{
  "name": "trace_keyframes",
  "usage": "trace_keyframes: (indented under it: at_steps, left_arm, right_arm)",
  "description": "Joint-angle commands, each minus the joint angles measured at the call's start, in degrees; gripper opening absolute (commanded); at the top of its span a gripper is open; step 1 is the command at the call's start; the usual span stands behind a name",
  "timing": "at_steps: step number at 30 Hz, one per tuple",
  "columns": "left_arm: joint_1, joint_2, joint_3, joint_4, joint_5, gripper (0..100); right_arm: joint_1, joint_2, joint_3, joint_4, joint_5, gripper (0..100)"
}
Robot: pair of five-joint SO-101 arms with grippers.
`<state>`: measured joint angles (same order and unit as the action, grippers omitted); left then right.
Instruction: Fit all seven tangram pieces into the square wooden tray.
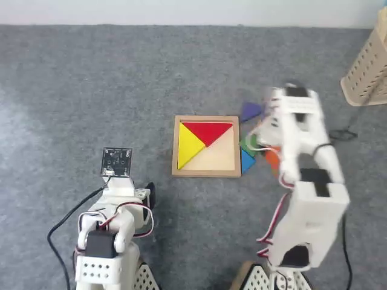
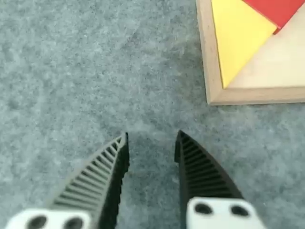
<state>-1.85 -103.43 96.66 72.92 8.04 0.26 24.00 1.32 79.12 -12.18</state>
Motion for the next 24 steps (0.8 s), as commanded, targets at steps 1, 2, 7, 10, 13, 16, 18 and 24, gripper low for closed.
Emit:
trace_keyframes:
  at_steps: [1, 2, 7, 10, 13, 16, 18, 24]
  left_arm:
    - [-0.26, -1.14, -0.13, -0.35, 0.35, 15]
    - [-0.26, -1.14, -0.13, -0.35, 0.35, 15]
    - [-0.26, -1.14, -0.13, -0.35, 0.35, 15]
    - [-0.26, -1.14, -0.13, -0.35, 0.35, 15]
    - [-0.26, -1.14, -0.13, -0.35, 0.35, 15]
    - [-0.26, -1.14, -0.13, -0.35, 0.35, 15]
    - [-0.26, -1.14, -0.13, -0.35, 0.35, 15]
    - [-0.26, -1.14, -0.13, -0.35, 0.35, 15]
  right_arm:
    - [4.97, -6.37, 6.15, -5.14, 3.87, 0.6]
    - [6.02, -7.52, 7.91, -6.64, 4.04, 0.6]
    - [10.24, -10.15, 11.78, -11.56, 7.21, 0.7]
    - [10.95, -8.66, 11.87, -15.96, 7.21, 0.9]
    - [10.95, -7.69, 11.52, -15.96, 12.66, 1.2]
    - [11.03, -8.40, 9.93, -12.62, 16.79, 8.2]
    - [11.56, -9.19, 8.97, -10.51, 17.23, 14.5]
    - [8.84, -14.55, 7.74, -5.76, 18.55, 19.5]
